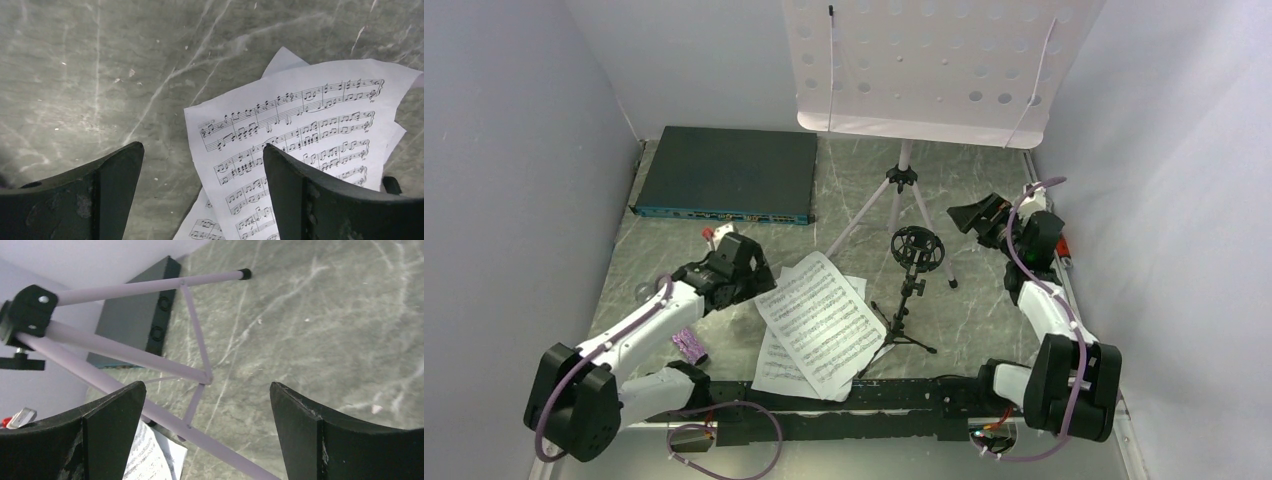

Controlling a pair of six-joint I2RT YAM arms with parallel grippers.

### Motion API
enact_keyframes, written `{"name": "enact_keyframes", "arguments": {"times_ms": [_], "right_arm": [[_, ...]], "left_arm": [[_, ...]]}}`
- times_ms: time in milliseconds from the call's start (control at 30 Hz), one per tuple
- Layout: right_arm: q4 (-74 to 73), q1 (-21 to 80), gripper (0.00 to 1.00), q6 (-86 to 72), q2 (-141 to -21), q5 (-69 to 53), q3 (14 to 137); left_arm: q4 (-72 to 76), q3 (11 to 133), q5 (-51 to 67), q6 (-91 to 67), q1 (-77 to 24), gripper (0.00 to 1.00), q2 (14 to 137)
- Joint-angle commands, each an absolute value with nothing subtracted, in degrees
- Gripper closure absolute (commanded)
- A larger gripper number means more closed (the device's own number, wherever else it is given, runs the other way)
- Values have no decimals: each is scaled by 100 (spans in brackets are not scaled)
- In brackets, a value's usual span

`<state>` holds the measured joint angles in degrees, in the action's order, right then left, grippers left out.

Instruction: Set up the instrument practice props

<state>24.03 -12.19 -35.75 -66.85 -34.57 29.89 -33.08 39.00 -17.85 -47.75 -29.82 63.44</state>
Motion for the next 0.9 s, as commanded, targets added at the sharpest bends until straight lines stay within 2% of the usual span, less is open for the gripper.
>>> {"name": "enact_keyframes", "arguments": {"times_ms": [0,300,667,867], "right_arm": [[1377,-1230,0,-3216,-6400,-2650,3483],[188,-1209,0,-3316,-5953,-1817,3977],[-301,-1169,0,-3182,-5659,-1888,4350],[-381,-1160,0,-3006,-5599,-1971,4381]], "left_arm": [[-2376,3582,-16,-4741,-2362,6,6295],[-1505,3169,1207,-4947,-1820,19,6815],[-2769,3395,186,-4781,-1802,8,6587],[-1707,3016,1081,-4667,-1793,11,6905]]}}
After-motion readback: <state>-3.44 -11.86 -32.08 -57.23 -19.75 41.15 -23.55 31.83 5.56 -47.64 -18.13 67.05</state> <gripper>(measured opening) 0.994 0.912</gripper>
